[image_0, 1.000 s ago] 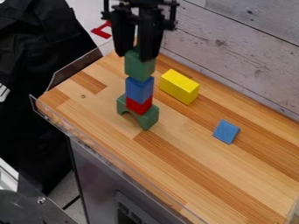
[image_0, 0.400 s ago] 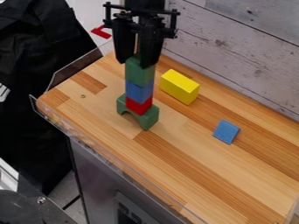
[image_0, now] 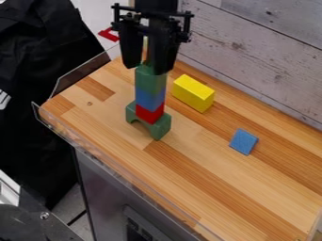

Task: Put the green cube on top of the blue cube

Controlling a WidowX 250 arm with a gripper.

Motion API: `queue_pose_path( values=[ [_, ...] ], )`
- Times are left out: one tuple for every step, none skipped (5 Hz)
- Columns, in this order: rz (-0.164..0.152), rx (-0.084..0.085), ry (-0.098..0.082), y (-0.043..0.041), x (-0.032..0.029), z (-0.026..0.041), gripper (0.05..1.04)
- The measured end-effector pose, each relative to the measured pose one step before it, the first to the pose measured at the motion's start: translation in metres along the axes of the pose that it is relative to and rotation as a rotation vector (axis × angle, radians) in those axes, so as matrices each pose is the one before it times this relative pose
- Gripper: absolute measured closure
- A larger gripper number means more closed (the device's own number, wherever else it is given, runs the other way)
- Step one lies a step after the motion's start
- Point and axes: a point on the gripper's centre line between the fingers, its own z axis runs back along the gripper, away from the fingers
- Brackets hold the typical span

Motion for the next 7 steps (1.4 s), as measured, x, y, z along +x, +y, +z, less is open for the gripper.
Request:
queue_pose_path(
  values=[
    [0.0073,-0.0107,-0.0041,0.00008,0.00038,0.00066,0.072],
    [0.0228,-0.0038,-0.0017,0.00174,-0.00010,-0.00002,0.079],
    [0.0117,0.0028,-0.0256,-0.00200,-0.00575,0.01004,0.083],
    [-0.0011,0.0361,-0.0621,-0.00453,-0.00360,0.02303,0.083],
    [-0.0201,0.0299,-0.0450,-0.00887,-0.00415,0.01746,0.083],
    [-0.0365,0.0436,-0.0042,-0.02899,-0.00412,-0.00491,0.083],
    [-0.0098,0.0189,0.0727,-0.02995,-0.00396,-0.01881,0.083]
  ],
)
